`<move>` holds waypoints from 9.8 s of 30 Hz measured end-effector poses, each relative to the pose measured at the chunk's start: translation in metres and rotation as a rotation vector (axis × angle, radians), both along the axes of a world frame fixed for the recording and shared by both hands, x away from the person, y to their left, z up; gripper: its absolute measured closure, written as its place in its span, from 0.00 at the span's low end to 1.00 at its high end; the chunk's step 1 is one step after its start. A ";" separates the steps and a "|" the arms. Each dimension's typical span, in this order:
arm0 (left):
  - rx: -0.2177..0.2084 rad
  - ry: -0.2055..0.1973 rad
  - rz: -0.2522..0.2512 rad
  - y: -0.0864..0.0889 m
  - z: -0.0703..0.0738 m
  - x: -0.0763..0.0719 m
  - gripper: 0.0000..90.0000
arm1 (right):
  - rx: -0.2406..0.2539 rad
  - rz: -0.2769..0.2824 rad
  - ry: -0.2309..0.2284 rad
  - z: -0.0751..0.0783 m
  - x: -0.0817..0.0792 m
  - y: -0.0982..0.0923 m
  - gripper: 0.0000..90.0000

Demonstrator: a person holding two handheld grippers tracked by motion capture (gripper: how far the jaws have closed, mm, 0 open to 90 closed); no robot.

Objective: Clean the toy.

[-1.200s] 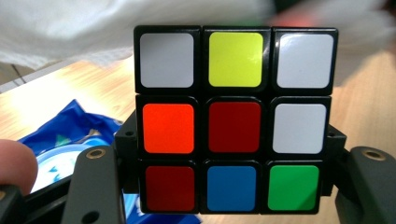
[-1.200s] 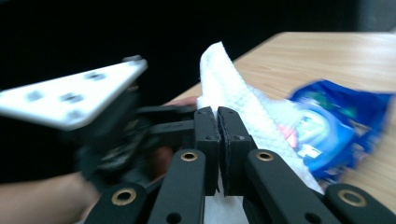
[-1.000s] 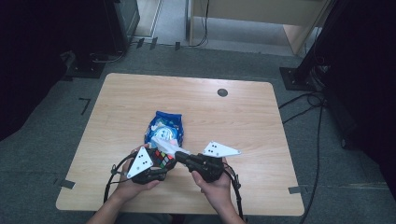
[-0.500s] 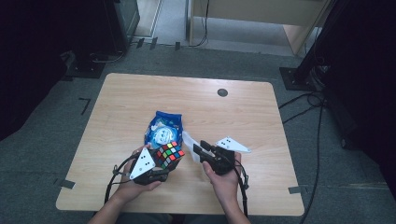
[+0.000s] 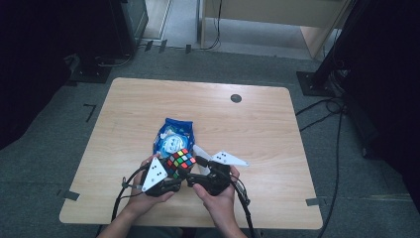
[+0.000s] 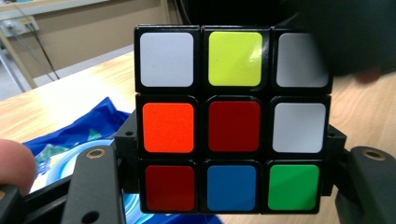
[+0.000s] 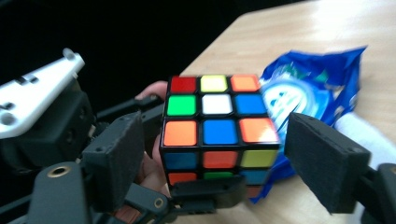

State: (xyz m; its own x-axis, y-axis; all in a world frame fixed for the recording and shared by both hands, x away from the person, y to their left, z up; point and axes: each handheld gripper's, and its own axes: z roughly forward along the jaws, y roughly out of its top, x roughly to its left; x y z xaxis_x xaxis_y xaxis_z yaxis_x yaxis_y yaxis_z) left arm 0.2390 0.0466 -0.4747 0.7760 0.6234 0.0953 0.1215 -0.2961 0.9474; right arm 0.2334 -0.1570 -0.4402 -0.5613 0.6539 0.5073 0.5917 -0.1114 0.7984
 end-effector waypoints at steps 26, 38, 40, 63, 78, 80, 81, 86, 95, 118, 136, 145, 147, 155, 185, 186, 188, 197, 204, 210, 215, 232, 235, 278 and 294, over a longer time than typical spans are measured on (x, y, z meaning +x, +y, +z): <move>0.080 -0.028 -0.053 0.006 0.002 0.002 0.27 | -0.031 0.103 0.064 0.014 0.009 -0.019 0.38; 0.117 -0.093 -0.074 -0.004 0.000 -0.006 0.29 | -0.104 0.128 0.127 0.006 0.011 -0.009 0.38; 0.132 -0.110 -0.067 -0.005 -0.001 -0.008 0.37 | -0.104 0.128 0.127 0.005 0.012 -0.009 0.38; 0.075 0.014 0.063 0.016 -0.006 0.014 0.37 | -0.502 -0.103 0.072 -0.074 0.047 -0.032 0.66; 0.123 0.006 -0.051 -0.004 -0.013 0.002 0.37 | -0.128 0.072 -0.078 -0.018 0.025 -0.033 0.98; 0.137 0.004 -0.068 -0.007 -0.015 -0.001 0.37 | -0.113 0.068 -0.056 -0.018 0.025 -0.031 0.98; 0.143 0.005 -0.083 -0.008 -0.015 -0.001 0.37 | -0.082 0.079 -0.038 -0.019 0.026 -0.032 0.98; 0.163 0.002 -0.092 -0.014 -0.018 -0.003 0.37 | 0.001 0.152 -0.032 -0.014 0.022 -0.028 0.98; 0.106 0.018 -0.069 0.001 -0.012 0.003 0.37 | -0.003 0.207 -0.061 -0.005 0.015 -0.022 0.98; 0.051 0.012 -0.005 0.015 -0.002 0.010 0.37 | -0.039 0.091 -0.001 -0.015 0.020 -0.035 0.98; 0.021 0.008 0.039 0.006 -0.003 0.007 0.37 | 0.066 -0.009 0.043 -0.008 0.011 -0.014 0.17; 0.003 0.013 -0.004 -0.002 -0.002 0.001 0.37 | 0.072 0.012 0.127 -0.019 0.010 -0.003 0.38; 0.005 0.022 -0.019 -0.002 -0.002 0.002 0.37 | 0.070 0.011 0.135 -0.018 0.011 -0.005 0.38; 0.078 0.041 -0.015 0.008 -0.009 0.012 0.27 | 0.097 -0.028 0.142 -0.003 0.023 -0.043 0.38; 0.112 -0.029 -0.006 0.005 -0.004 0.004 0.37 | -0.001 0.094 0.064 0.002 0.017 -0.026 0.37; 0.102 -0.021 0.007 0.009 -0.004 0.007 0.37 | 0.003 0.070 0.048 0.002 0.017 -0.030 0.37; 0.088 -0.005 0.038 0.017 -0.002 0.012 0.37 | -0.013 0.018 0.035 0.000 0.018 -0.035 0.38; 0.052 0.009 0.073 0.030 0.000 0.018 0.37 | -0.362 -0.018 0.093 -0.052 0.030 -0.015 0.43; 0.043 0.012 0.048 0.028 0.000 0.016 0.37 | -0.500 -0.032 0.067 -0.073 0.034 -0.007 0.61; 0.048 0.013 0.036 0.026 -0.001 0.015 0.37 | -0.426 -0.051 0.075 -0.072 0.038 -0.025 0.99; 0.084 0.011 -0.011 0.016 -0.007 0.011 0.37 | -0.163 -0.062 -0.017 -0.040 0.030 -0.044 1.00; 0.137 0.045 -0.097 -0.002 -0.016 0.006 0.37 | 0.025 0.172 -0.074 -0.007 0.012 -0.020 1.00; 0.114 0.048 -0.073 0.006 -0.013 0.009 0.37 | 0.029 0.200 -0.093 -0.004 0.008 -0.019 0.99; 0.001 0.030 0.016 0.012 0.001 0.010 0.37 | 0.049 -0.005 0.005 0.003 0.010 -0.024 0.25; 0.020 -0.011 -0.068 0.001 0.001 -0.001 0.35 | 0.013 0.034 0.091 -0.004 0.010 -0.011 0.38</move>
